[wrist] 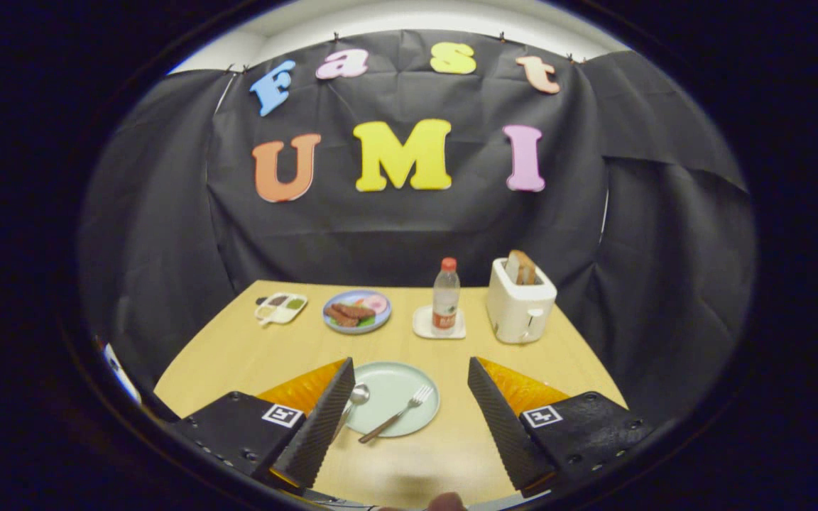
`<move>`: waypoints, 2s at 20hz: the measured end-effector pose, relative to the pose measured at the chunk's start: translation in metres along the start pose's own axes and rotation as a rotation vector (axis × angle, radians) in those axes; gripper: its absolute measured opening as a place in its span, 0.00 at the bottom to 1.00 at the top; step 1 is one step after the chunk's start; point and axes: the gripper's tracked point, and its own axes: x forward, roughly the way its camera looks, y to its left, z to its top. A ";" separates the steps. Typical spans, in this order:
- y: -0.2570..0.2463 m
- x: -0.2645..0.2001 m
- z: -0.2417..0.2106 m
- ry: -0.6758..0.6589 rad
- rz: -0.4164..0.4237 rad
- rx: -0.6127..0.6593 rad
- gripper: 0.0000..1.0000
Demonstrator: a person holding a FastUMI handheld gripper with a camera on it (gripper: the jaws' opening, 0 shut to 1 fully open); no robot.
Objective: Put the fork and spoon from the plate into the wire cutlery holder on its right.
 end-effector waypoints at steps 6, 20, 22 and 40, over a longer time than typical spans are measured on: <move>0.022 0.063 -0.086 0.284 -0.004 0.019 0.95; 0.030 0.158 -0.176 0.573 -0.110 0.084 0.58; 0.027 0.160 -0.179 0.598 -0.136 0.094 0.45; -0.069 0.071 -0.081 0.648 -0.119 0.136 0.01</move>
